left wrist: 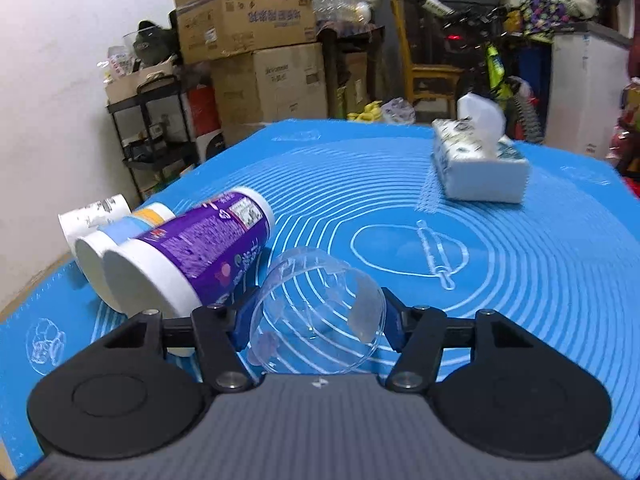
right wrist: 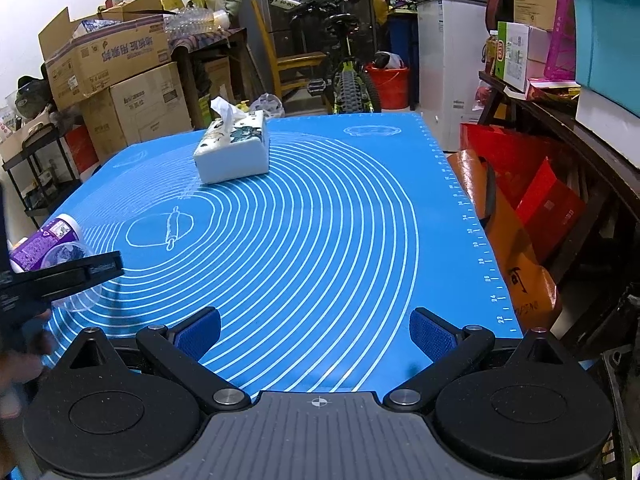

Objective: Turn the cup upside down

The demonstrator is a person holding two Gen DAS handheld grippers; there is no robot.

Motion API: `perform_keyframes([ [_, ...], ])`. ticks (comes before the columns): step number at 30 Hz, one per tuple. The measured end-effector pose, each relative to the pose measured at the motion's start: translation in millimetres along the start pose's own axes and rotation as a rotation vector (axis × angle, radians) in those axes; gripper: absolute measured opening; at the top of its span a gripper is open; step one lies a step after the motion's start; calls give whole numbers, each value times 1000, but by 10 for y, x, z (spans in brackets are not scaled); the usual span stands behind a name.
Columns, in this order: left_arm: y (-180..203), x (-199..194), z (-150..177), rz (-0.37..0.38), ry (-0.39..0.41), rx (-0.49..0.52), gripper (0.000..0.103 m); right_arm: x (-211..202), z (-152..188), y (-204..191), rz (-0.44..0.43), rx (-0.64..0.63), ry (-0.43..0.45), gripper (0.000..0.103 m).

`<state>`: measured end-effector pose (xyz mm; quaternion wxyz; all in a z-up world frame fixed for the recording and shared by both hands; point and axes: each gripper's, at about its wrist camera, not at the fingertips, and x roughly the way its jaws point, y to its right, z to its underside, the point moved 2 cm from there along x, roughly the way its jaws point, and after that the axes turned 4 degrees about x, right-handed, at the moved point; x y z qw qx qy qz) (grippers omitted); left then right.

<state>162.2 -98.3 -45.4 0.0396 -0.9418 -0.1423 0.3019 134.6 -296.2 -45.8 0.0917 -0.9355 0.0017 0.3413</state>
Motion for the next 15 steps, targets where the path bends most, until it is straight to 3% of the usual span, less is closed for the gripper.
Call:
perform_keyframes([
  [10, -154, -522, 234, 212, -32, 82, 63, -281, 108, 19, -6, 23, 8, 100],
  [15, -66, -676, 402, 289, -6, 121, 63, -386, 234, 54, 4, 38, -10, 100],
])
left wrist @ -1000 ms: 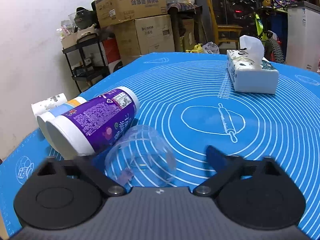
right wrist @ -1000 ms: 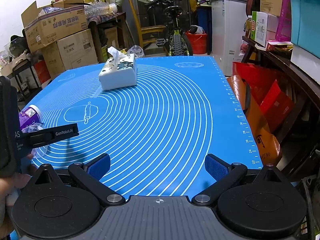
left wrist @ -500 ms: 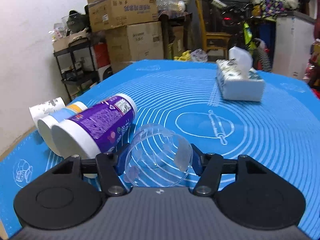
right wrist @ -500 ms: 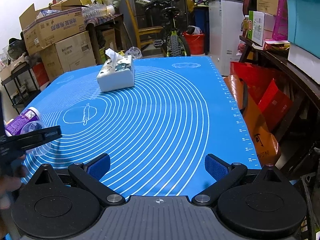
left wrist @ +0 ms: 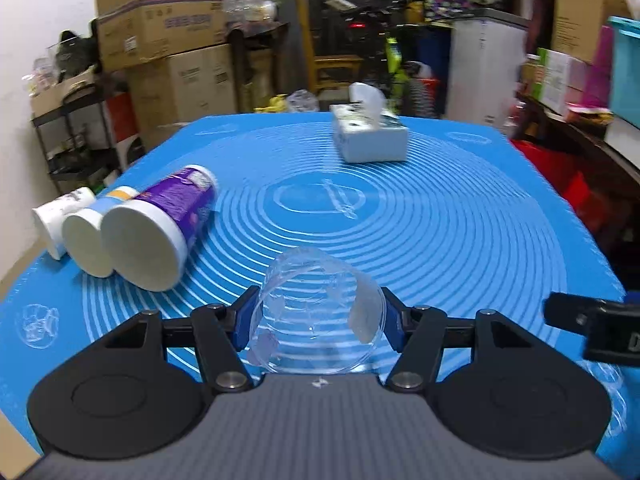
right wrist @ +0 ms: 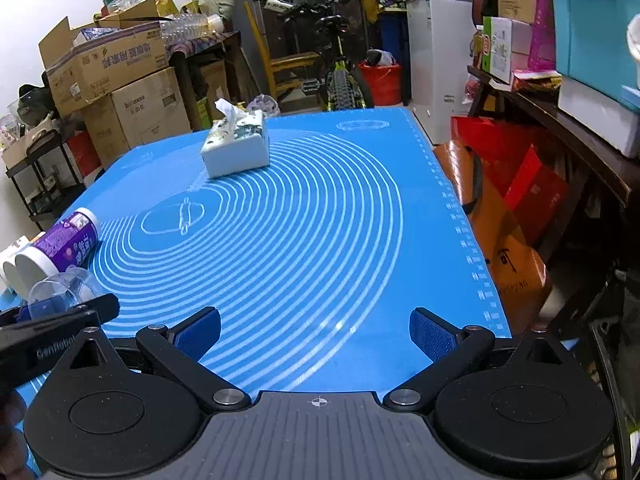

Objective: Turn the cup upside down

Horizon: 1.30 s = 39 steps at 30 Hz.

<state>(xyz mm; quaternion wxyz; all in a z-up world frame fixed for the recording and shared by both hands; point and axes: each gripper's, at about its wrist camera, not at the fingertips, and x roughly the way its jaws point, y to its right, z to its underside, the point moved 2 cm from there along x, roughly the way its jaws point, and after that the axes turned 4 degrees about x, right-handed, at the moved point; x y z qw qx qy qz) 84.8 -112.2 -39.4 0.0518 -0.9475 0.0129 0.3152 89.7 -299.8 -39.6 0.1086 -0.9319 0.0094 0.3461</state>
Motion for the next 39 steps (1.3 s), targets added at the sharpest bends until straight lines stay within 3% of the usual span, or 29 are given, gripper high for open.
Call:
perform_keyframes([
  [5, 116, 29, 100, 62, 0, 30, 63, -68, 100, 69, 18, 8, -13, 100],
  [13, 153, 89, 228, 61, -34, 64, 67, -96, 132, 82, 24, 10, -22, 100],
  [15, 150, 95, 233, 45, -46, 68, 80, -98, 131, 79, 22, 8, -23, 100],
  [19, 125, 90, 245, 44, -75, 61, 91, -103, 130, 71, 18, 5, -24, 100],
  [30, 112, 32, 219, 38, -78, 64, 93, -120, 131, 72, 17, 4, -21, 100],
  [39, -159, -430, 30, 80, -31, 31, 98, -323, -56, -57, -52, 0, -6, 100],
])
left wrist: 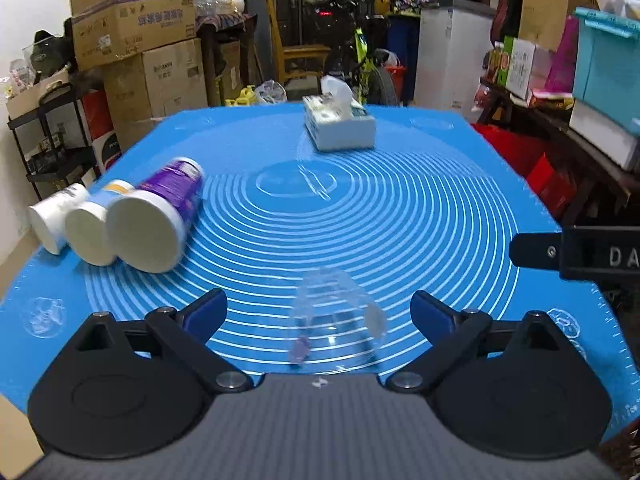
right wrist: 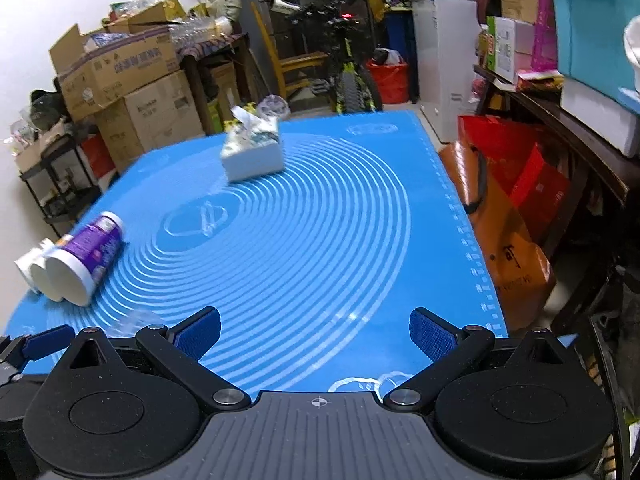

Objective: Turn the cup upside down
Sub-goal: 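Lift the clear cup with the right tool and rotate it rim-down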

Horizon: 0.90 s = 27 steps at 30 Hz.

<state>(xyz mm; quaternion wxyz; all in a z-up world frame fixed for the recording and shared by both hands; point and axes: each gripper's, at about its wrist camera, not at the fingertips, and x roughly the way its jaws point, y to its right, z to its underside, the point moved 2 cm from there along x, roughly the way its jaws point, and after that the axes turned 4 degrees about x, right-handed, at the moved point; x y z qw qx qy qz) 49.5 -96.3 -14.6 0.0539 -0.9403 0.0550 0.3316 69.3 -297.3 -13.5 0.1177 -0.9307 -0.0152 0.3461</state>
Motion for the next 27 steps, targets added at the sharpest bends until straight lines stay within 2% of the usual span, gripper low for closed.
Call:
perform_keyframes([
  [3, -191, -89, -31, -25, 3, -18, 102, -36, -116, -150, -43, -24, -21, 100],
  [6, -466, -76, -46, -58, -6, -54, 103, -4, -195, -380, -93, -69, -67, 100],
  [12, -932, 92, -29, -98, -64, -99, 103, 304, -305, -895, -163, -158, -206, 100],
  [20, -1235, 252, 96, -117, -102, -95, 103, 912, -225, -1315, -148, -200, -457, 94],
  [27, -1271, 288, 175, -93, -108, -110, 103, 1186, -89, -1329, -138, -176, -592, 87],
])
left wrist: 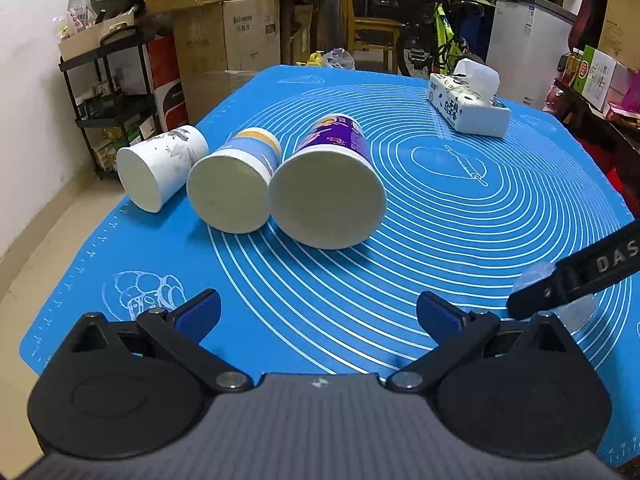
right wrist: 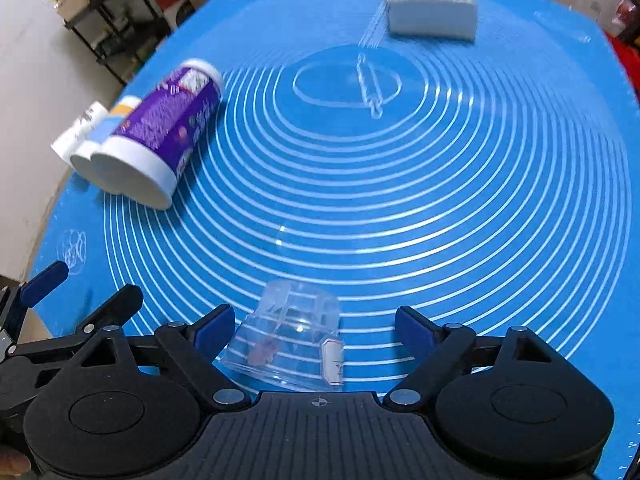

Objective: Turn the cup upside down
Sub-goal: 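Lift the clear cup with the right tool and rotate it rim-down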

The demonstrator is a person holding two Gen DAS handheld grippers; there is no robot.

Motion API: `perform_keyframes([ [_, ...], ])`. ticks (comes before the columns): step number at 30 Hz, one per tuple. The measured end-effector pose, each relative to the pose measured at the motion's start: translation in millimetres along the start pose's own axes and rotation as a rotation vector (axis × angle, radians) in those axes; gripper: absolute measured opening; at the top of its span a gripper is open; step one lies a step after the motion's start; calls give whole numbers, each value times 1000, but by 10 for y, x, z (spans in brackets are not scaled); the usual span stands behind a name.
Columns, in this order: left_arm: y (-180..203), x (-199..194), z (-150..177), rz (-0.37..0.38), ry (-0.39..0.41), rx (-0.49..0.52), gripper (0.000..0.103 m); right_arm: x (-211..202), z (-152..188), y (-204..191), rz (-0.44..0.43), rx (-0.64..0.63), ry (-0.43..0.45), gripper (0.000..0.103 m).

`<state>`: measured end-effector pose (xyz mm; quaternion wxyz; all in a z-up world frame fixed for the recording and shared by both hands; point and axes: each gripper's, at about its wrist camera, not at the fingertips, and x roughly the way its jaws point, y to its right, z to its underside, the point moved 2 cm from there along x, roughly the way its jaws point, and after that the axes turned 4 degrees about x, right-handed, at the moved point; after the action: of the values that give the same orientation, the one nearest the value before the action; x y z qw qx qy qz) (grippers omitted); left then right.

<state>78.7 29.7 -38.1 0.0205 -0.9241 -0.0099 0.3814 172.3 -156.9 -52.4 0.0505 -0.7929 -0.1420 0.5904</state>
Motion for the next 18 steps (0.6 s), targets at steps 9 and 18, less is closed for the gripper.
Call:
perform_keyframes([
  [9, -27, -4, 26, 8, -3, -12, 103, 5, 23, -43, -51, -2, -44, 61],
  [18, -43, -3, 4, 2, 1, -29, 103, -292, 81, 13, 21, -21, 230, 61],
])
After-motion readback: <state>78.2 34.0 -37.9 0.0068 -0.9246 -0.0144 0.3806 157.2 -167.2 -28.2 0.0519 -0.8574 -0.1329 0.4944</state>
